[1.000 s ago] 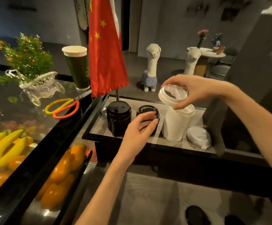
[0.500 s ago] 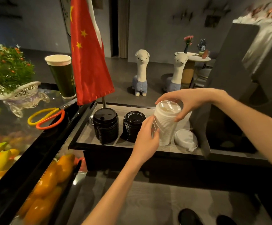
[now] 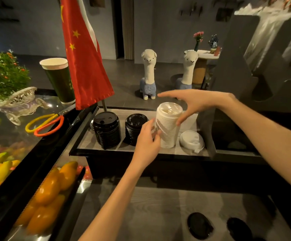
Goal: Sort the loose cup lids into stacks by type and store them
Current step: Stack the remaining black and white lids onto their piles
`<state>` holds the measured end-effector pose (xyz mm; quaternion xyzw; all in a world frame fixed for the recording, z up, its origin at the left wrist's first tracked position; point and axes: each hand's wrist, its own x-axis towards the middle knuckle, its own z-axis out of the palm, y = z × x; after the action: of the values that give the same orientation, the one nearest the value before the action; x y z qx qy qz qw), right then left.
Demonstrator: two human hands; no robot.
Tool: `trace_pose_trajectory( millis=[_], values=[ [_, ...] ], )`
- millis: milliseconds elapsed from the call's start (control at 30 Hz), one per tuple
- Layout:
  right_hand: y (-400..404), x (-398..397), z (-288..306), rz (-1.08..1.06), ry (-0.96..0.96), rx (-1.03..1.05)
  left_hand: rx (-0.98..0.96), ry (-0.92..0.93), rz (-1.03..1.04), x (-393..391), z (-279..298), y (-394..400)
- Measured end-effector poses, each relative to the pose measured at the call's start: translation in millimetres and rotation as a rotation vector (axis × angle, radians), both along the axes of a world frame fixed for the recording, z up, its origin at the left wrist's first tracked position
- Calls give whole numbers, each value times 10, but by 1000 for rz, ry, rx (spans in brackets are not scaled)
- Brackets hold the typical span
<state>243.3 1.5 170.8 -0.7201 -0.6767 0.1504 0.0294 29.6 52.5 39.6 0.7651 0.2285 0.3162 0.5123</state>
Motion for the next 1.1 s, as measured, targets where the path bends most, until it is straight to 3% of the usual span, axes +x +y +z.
trace_pose_trajectory(
  millis=[133,200,367,533,733,933,1100],
  values=[
    [-514,-275,-124,-51,149,460,64,-74,137,-116,-83,-174],
    [-917,-424,-323,-81,307,557,16,-59,123,-126,-245,-363],
    [-1785,-550,-1168,-265,513,440,-19,149,-32,-38,-936,-834],
    [-2650,-295,-2330,-582,608,305,55,401,-215,202,-1867,-1273],
    [-3491,-62,-3627,-964,357,-74,206,729,-453,412,-2707,-1688],
    [-3834,-31,-4143,-1001,301,-154,352,875,-534,548,-2975,-1945],
    [-4118,0,-4167,-1140,341,-122,415,888,-406,538,-3054,-2002]
  ],
)
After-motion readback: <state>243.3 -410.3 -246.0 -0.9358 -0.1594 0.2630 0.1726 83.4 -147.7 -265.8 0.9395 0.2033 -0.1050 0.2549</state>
